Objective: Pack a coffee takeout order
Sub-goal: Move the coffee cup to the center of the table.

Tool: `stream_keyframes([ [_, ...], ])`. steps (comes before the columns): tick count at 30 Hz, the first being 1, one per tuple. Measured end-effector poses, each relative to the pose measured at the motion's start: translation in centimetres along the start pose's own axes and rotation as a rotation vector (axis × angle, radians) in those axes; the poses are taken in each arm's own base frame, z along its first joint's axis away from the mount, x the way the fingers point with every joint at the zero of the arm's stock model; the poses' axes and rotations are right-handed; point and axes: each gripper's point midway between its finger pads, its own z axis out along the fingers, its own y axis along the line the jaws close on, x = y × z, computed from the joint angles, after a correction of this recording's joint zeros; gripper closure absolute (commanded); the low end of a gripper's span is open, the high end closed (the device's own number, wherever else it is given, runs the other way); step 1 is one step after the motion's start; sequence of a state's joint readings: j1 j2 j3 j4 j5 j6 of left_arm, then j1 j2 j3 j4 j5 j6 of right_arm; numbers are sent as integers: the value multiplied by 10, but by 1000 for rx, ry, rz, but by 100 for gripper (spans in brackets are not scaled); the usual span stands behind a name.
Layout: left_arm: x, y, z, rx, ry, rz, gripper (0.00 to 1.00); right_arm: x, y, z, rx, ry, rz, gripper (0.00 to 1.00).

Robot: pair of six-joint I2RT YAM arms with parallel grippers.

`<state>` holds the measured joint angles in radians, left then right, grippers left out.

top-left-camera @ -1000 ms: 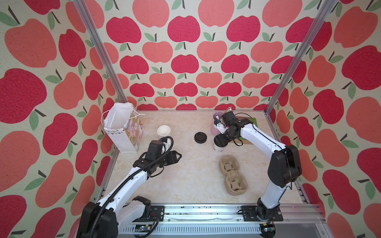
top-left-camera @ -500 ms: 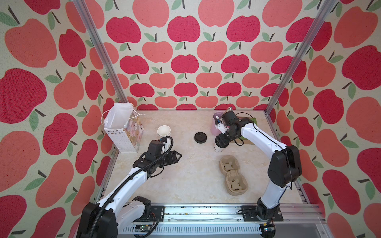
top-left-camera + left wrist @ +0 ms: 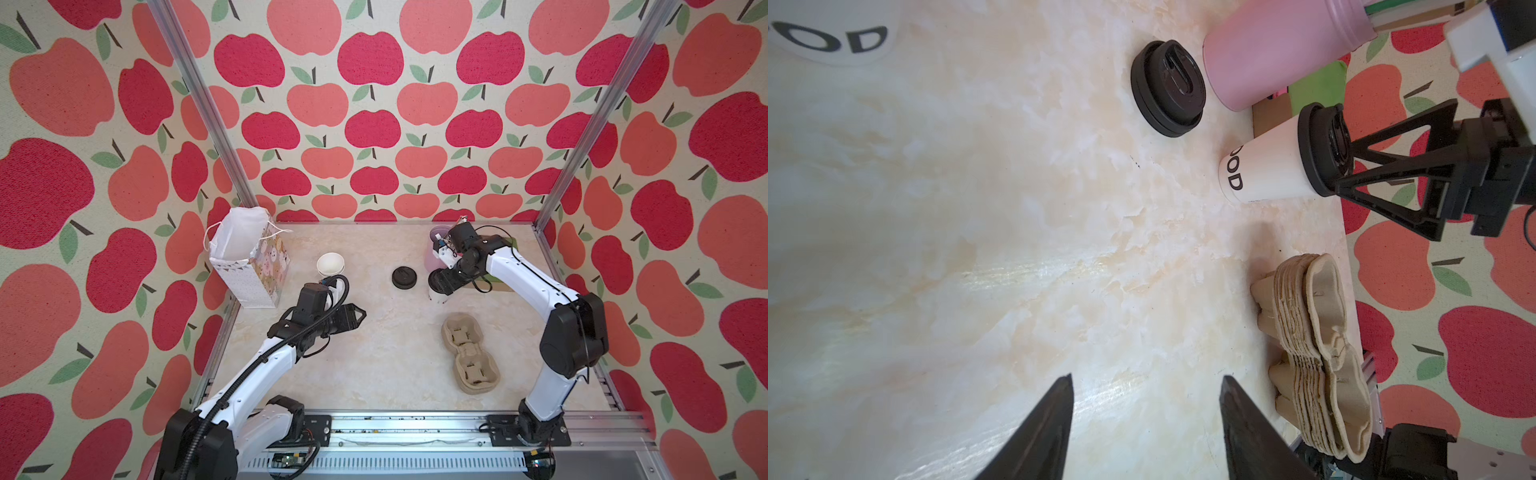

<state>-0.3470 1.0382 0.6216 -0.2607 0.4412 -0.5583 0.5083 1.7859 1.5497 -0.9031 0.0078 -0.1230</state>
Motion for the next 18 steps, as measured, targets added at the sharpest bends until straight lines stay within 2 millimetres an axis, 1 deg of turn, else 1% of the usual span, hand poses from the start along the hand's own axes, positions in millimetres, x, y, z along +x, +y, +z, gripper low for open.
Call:
stream_keyframes([
  [3, -1, 0, -2, -11, 2, 4, 41, -3, 3, -5, -15, -15, 0, 15],
  [5, -5, -3, -6, -21, -1, 19, 40, -5, 5, -13, -24, -36, -2, 13],
  [9, -26, -16, -21, -42, -36, 85, 38, -12, 12, -37, -40, -106, -12, 8],
  [11, -40, -25, -32, -55, -66, 132, 37, -18, 17, -51, -47, -151, -23, 6],
  [13, -59, -37, -48, -83, -101, 196, 35, -24, 23, -64, -54, -198, -40, 5],
  [17, -106, -58, -84, -165, -195, 335, 30, -30, 35, -79, -69, -250, -67, 3],
  [18, -122, -65, -97, -192, -228, 370, 28, -31, 38, -80, -72, -256, -72, 3],
])
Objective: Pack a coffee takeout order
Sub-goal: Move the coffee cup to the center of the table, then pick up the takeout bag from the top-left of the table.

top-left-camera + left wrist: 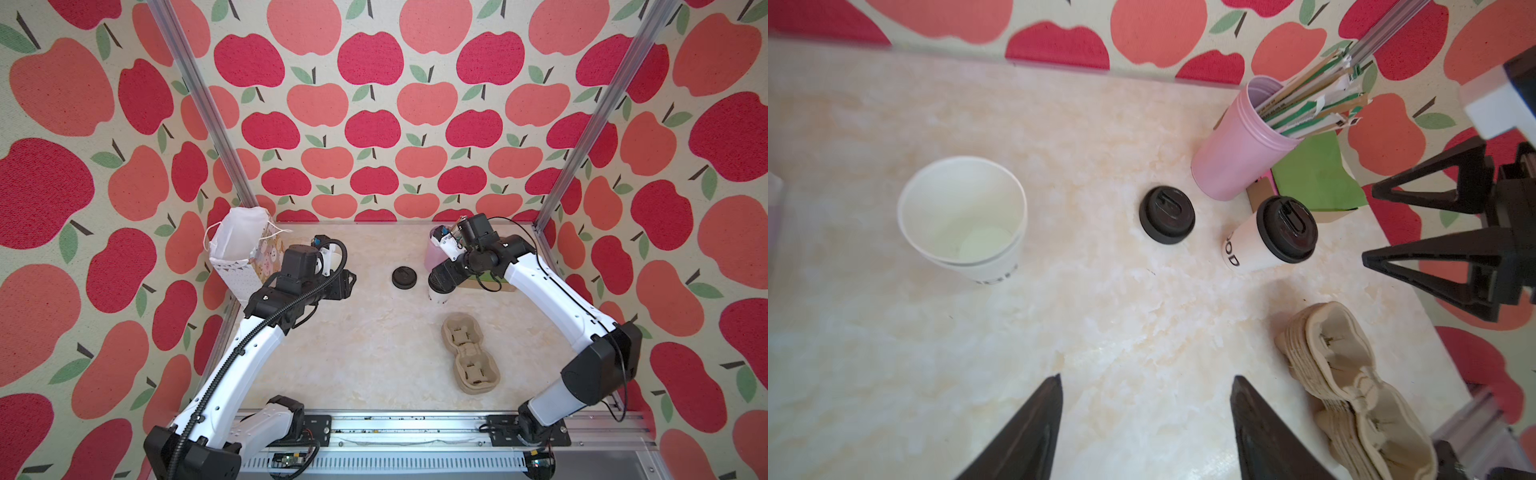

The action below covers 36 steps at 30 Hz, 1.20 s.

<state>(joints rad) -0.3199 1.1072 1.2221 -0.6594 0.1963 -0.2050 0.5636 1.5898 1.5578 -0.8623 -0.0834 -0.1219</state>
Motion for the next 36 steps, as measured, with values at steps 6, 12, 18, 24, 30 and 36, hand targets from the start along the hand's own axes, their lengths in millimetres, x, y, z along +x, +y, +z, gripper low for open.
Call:
stream_keyframes([
  [6, -98, 24, -43, -172, -155, 160, 21, -3, 6, 0, -11, -10, -12, 1],
  [12, -143, 87, -62, -365, -165, 173, 16, -7, 6, -4, -12, -30, -15, 1],
  [18, -158, 175, -60, -519, -96, 95, 16, -17, 9, -17, -21, -73, -22, 1],
  [24, -149, 244, -24, -524, 30, 7, 23, -44, 11, -39, -26, -160, -36, 1],
  [30, -115, 280, 37, -455, 220, -49, 33, -53, 17, -45, -41, -192, -27, 1],
  [36, -94, 285, 55, -411, 301, -79, 51, -51, 21, -44, -49, -213, -6, 1],
])
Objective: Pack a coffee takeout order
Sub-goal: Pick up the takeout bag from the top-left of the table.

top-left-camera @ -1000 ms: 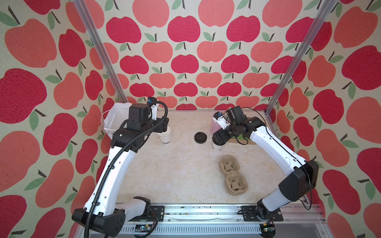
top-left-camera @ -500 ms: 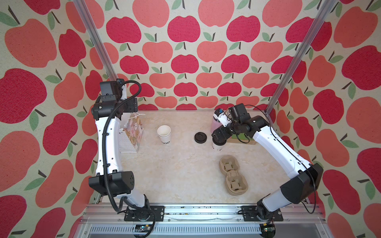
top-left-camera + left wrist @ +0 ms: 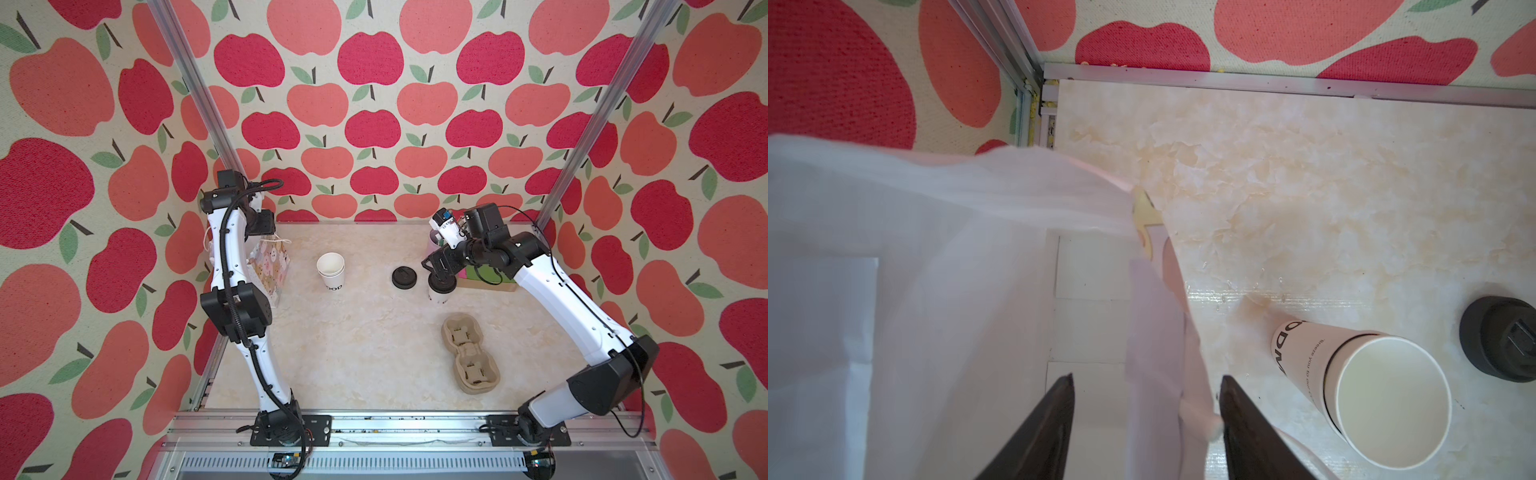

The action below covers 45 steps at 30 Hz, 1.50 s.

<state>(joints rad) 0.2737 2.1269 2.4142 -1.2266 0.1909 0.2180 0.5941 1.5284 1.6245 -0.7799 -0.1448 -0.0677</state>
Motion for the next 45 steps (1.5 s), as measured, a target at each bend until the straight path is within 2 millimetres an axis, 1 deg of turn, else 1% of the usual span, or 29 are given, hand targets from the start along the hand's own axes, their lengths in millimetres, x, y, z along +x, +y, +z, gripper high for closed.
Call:
stream_keyframes([
  [2, 0, 1, -2, 1, -3, -3, 59, 4, 0, 0, 0, 4, 9, 1],
  [4, 0, 3, -2, 1, -2, -7, 71, 8, 1, 1, 0, 13, 15, 1],
  [9, 1, 4, -2, 3, -1, -22, 97, 11, -1, 1, 10, 18, 16, 1],
  [10, 2, 4, -2, 3, 1, -25, 100, 12, -1, 0, 11, 19, 17, 1],
  [14, 2, 4, -4, 0, -4, -31, 100, 16, 0, -1, 13, 22, 19, 1],
  [17, -1, 4, -17, -22, -30, -31, 100, 17, 0, -2, 13, 20, 21, 1],
  [20, -7, 1, -49, -70, -103, -19, 100, 18, 0, -2, 14, 17, 21, 1],
  [21, -10, -2, -65, -86, -139, -12, 100, 18, 0, -2, 14, 13, 21, 1],
  [23, -16, -10, -100, -115, -223, 6, 100, 19, 0, -2, 14, 11, 23, 1],
  [26, -24, -26, -163, -159, -373, 39, 100, 21, 1, -4, 14, 8, 25, 1],
  [28, -27, -38, -201, -179, -466, 60, 100, 21, 2, -6, 12, 1, 25, 1],
  [30, -26, -51, -233, -192, -540, 79, 100, 18, 2, -9, 12, -15, 27, 1],
  [32, -23, -66, -255, -193, -589, 102, 100, 16, 4, -11, 6, -30, 29, 1],
  [35, -18, -94, -277, -164, -640, 148, 100, 13, 6, -14, -6, -51, 32, 1],
  [38, -10, -126, -288, -133, -662, 203, 100, 12, 9, -16, -21, -63, 37, 1],
  [41, 1, -156, -292, -110, -655, 255, 100, 11, 14, -16, -43, -80, 48, 1],
  [45, 20, -191, -286, -104, -613, 304, 100, 11, 23, -14, -85, -93, 71, 1],
])
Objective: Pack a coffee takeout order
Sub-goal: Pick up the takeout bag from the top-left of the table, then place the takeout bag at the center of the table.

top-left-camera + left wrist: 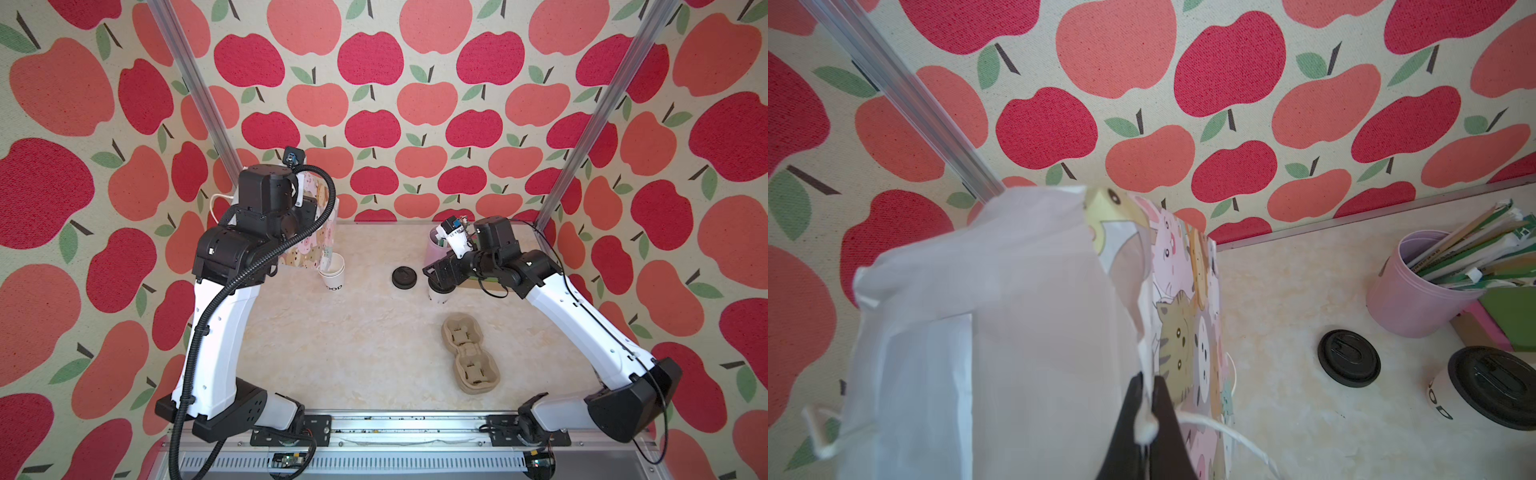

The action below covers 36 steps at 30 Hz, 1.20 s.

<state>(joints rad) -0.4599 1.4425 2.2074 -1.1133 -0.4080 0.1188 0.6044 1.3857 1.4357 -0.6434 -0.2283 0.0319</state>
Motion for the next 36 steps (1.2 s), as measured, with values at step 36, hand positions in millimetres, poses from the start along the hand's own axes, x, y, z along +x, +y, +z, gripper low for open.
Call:
stream_keyframes([
  [36, 175, -171, 0, 307, 495, 32, 86, 74, 79, 116, -255, 154, 240, 3],
])
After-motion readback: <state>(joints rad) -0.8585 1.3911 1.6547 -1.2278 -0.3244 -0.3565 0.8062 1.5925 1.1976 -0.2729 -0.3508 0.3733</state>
